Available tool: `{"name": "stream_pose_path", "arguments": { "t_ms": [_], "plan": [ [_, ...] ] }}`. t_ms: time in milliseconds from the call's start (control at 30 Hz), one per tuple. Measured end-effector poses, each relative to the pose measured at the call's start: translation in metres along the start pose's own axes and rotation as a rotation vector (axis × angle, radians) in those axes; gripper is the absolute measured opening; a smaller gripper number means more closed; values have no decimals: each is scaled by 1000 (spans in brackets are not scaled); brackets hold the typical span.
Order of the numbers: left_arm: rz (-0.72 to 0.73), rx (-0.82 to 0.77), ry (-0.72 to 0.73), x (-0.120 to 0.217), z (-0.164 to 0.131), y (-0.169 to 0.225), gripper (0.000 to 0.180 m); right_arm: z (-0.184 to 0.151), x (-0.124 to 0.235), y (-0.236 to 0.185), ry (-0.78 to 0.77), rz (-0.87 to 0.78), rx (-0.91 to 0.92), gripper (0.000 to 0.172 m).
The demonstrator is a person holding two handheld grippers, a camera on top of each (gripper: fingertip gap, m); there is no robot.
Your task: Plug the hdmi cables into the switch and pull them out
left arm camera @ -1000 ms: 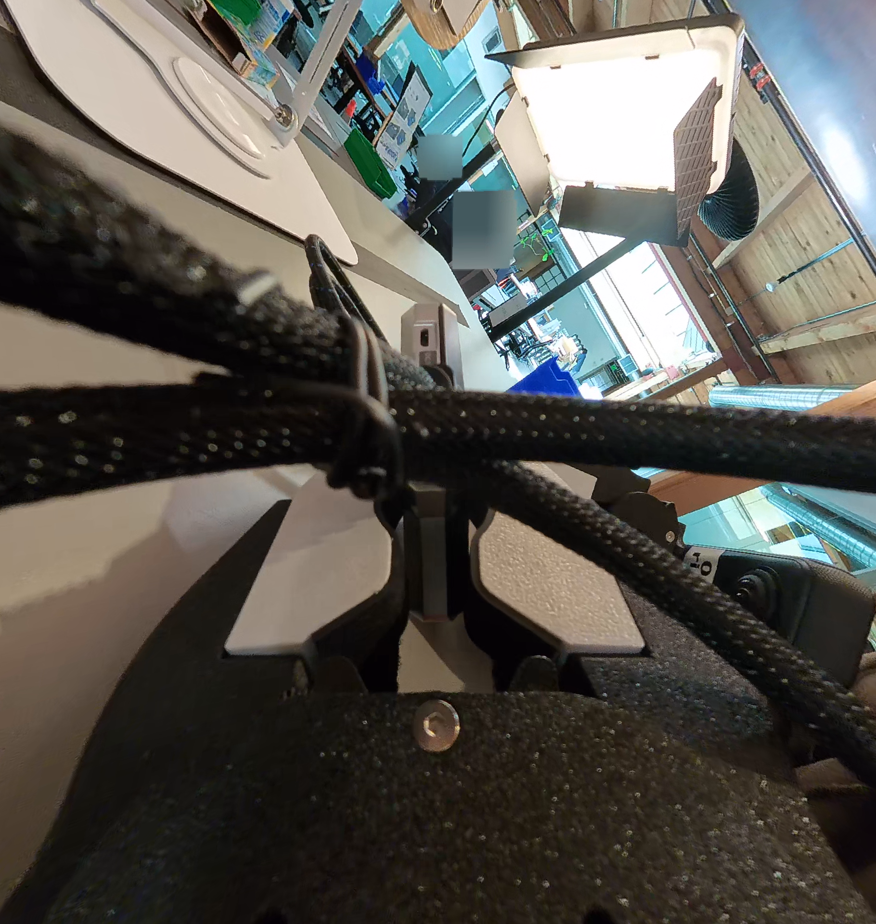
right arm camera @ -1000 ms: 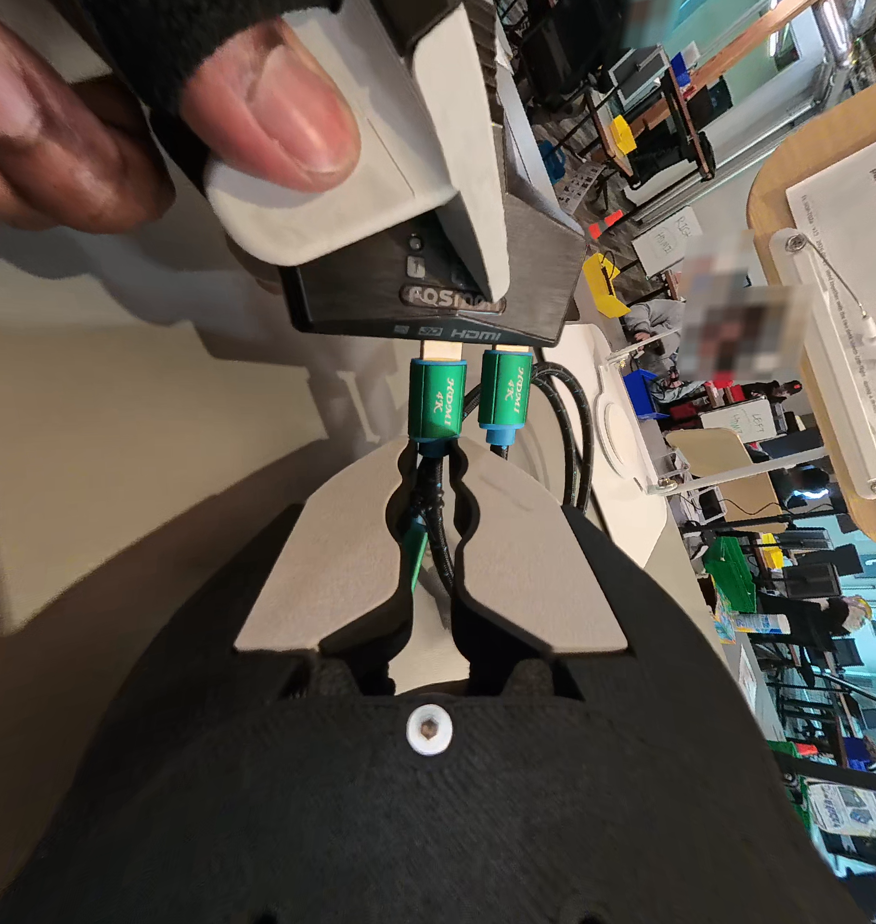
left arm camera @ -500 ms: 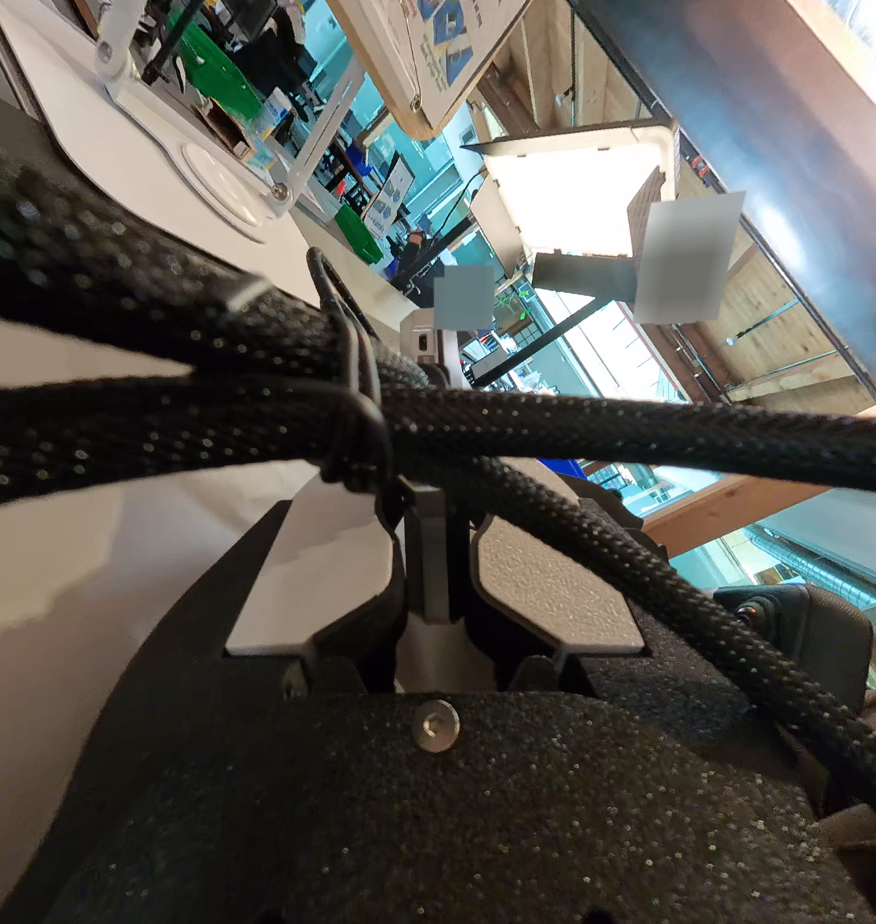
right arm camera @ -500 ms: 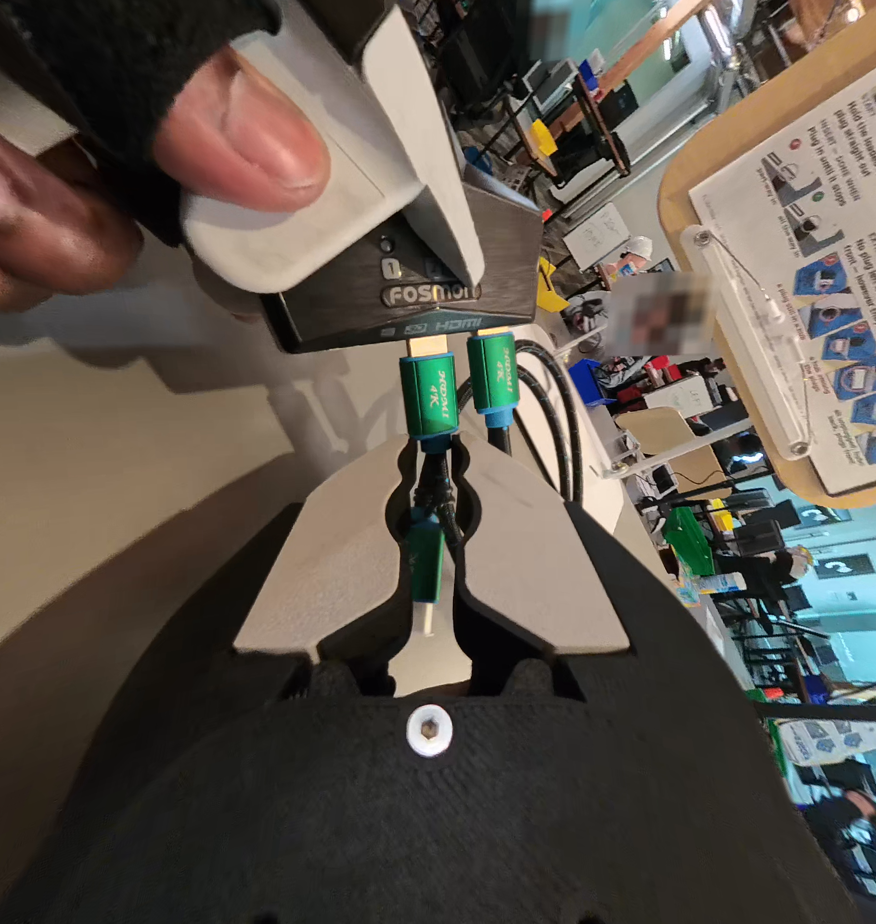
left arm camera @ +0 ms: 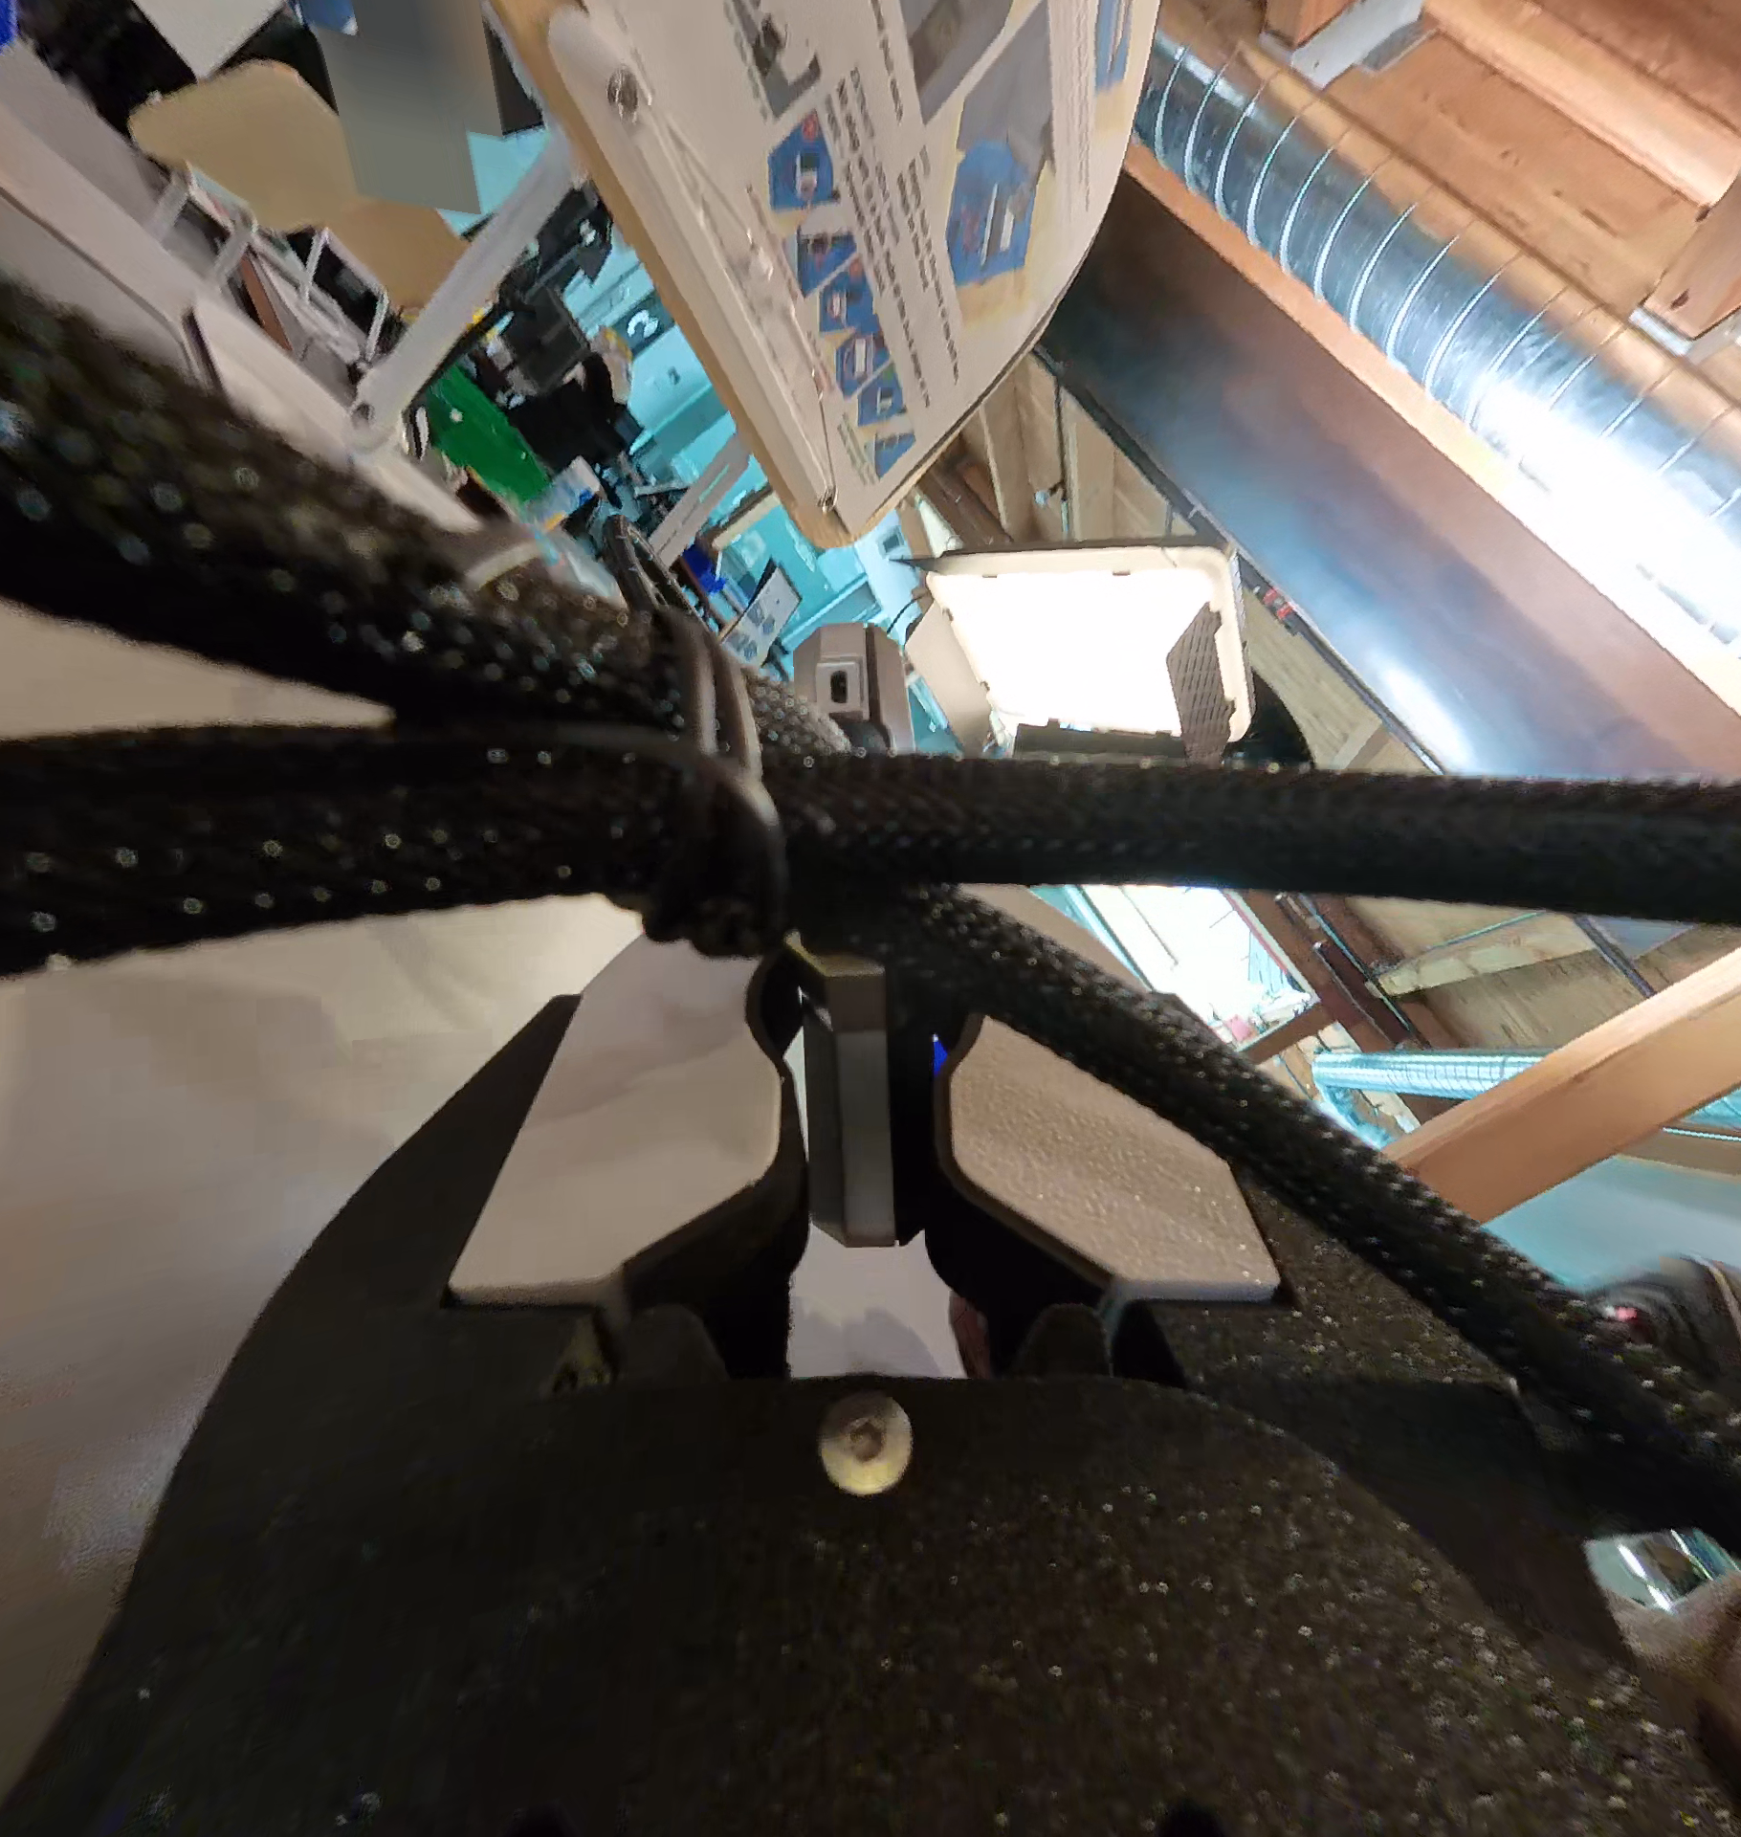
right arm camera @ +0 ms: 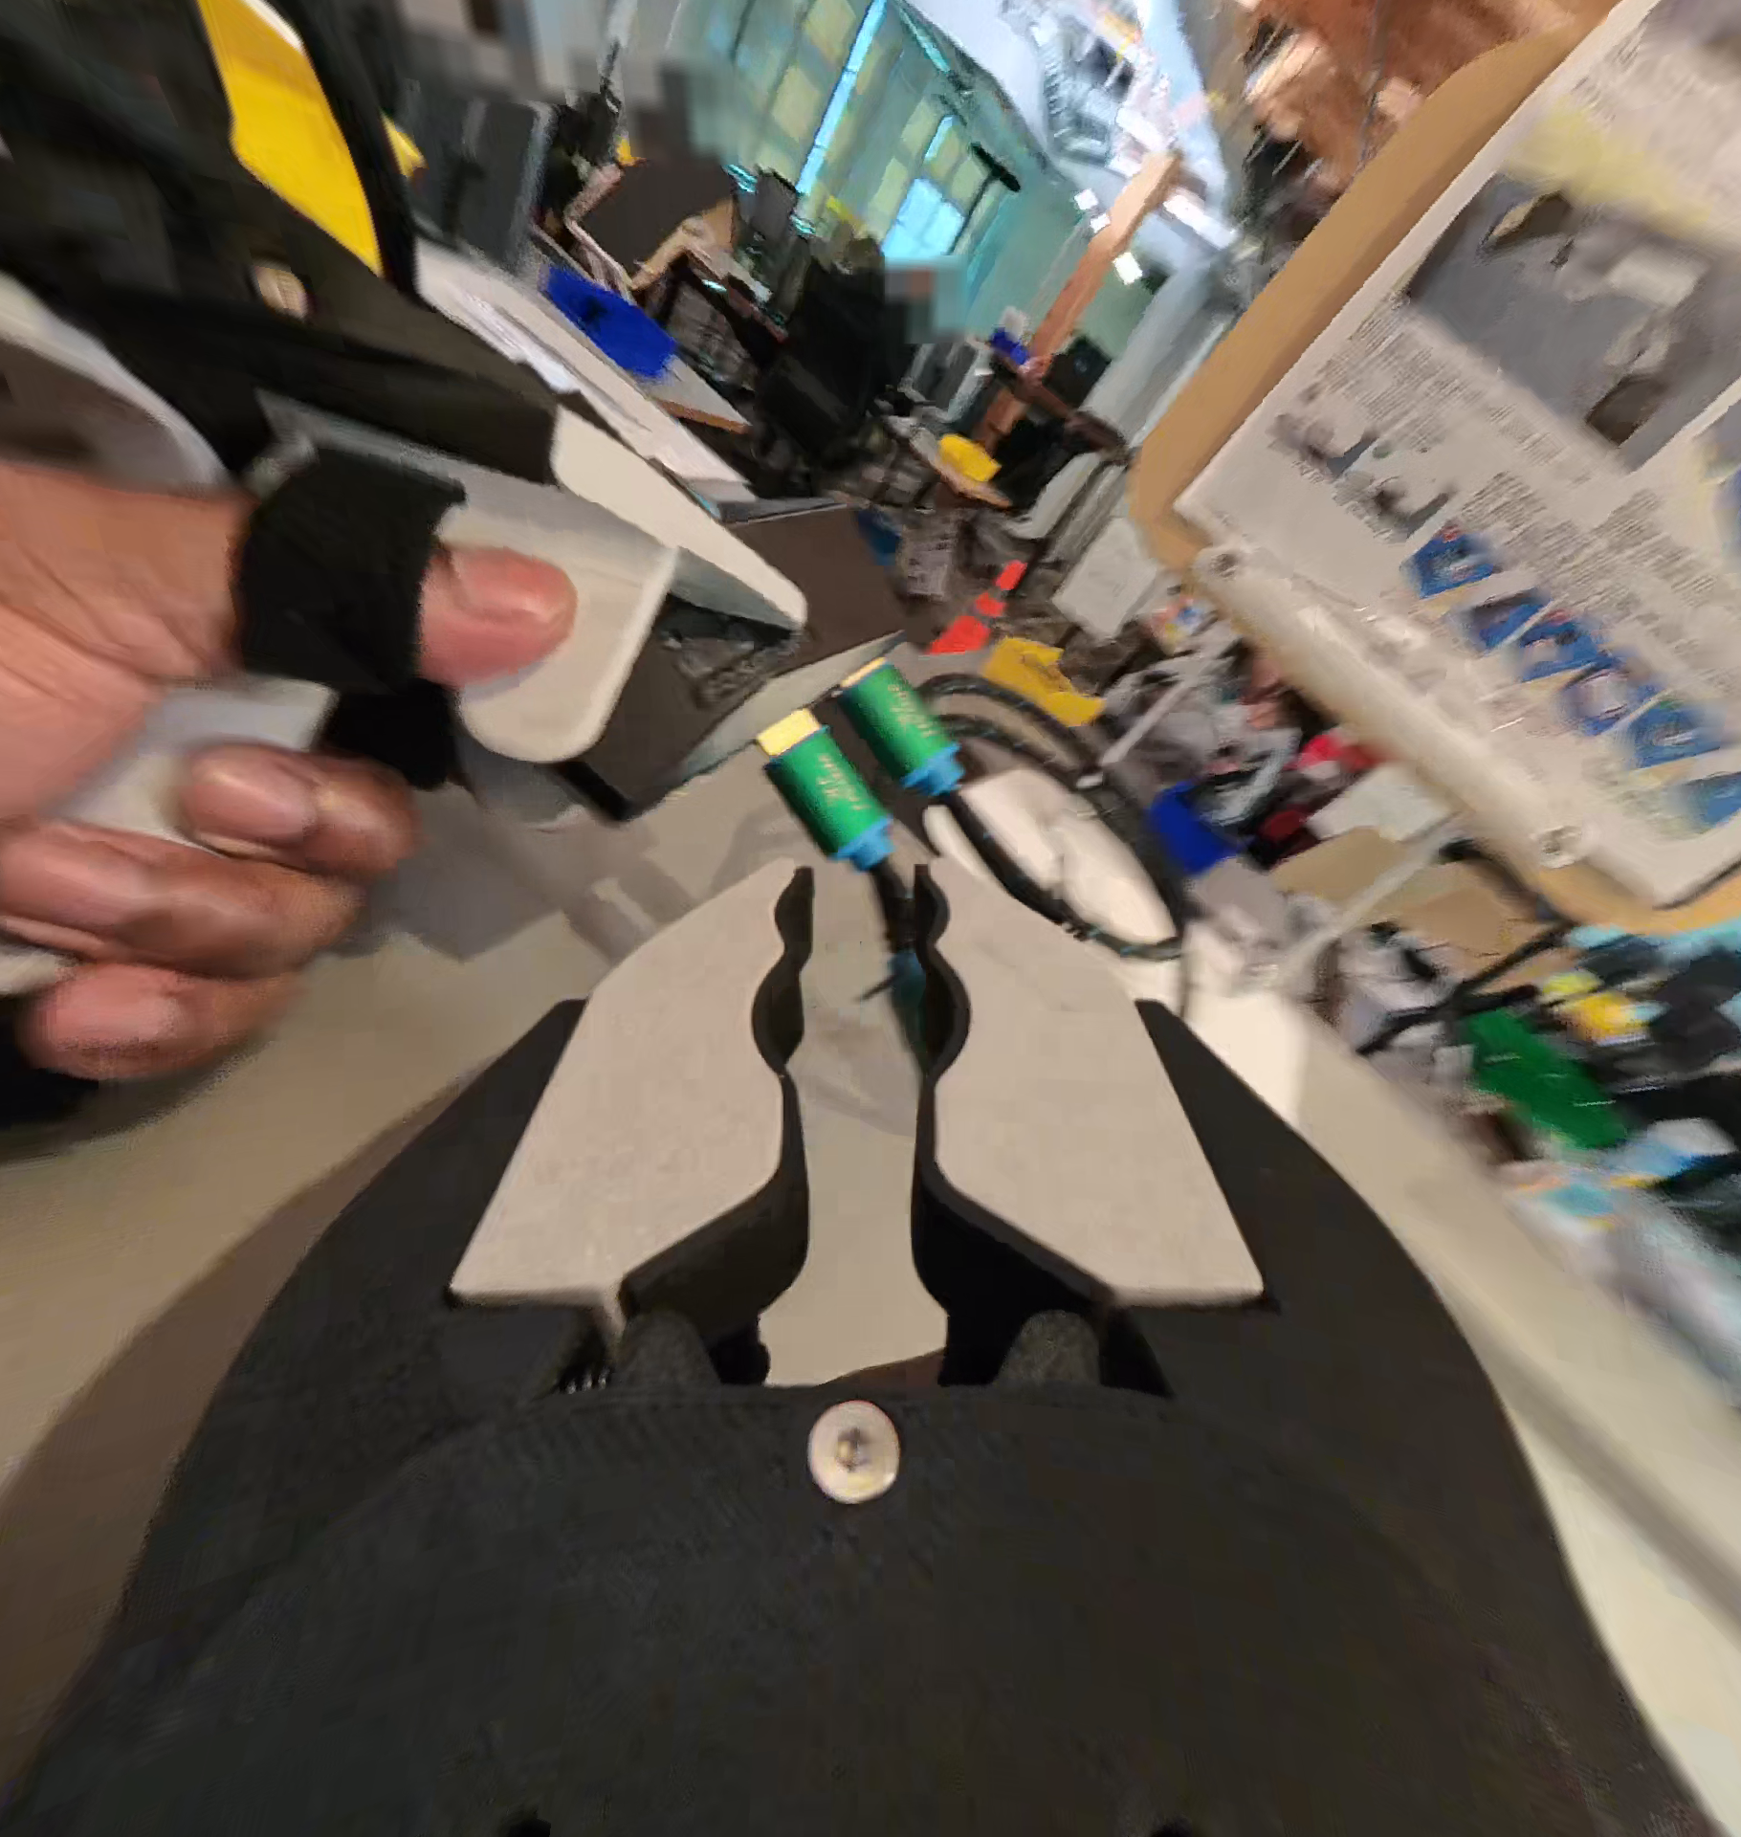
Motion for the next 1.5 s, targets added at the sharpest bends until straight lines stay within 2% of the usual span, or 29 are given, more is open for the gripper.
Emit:
{"name": "stream_pose_path", "arguments": {
  "t_ms": [100,233,367,467,600,700,800,1033,1267,1500],
  "plan": [
    [-54,-9,83,1,5,2,23,2,0,-8,-32,194,-358,17],
    [-166,-6,137,0,9,9,23,-10,-9,3,-73,387,-869,26],
    [-250,-32,136,-4,7,18,24,-23,-15,21,41,585,-1310,31],
    [-267,-48,101,-11,0,23,22,-28,-15,32,166,671,-1507,31],
    [-280,-55,75,-17,-5,26,23,-32,-13,40,259,689,-1613,25],
    [-299,-58,70,-19,-6,29,23,-34,-12,41,283,684,-1654,18],
    [-309,-47,63,-20,-7,29,23,-34,-12,41,304,699,-1697,18],
    [-347,-49,-5,-27,-15,34,23,-31,-10,38,352,733,-1730,12],
    [-339,-38,-3,-25,-14,34,23,-29,-11,40,310,746,-1683,12],
    [-340,40,-55,-24,-16,28,22,-34,-14,36,271,778,-1746,13]
  ]
}}
Point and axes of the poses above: each gripper's, where its closed fingertips meet, x back along the fingers, z out of its top, y = z × x across the jaws, the point moved 8 cm from there along x, back along the fingers, and after that the axes turned 9 degrees about -x, right-handed, at the moved point
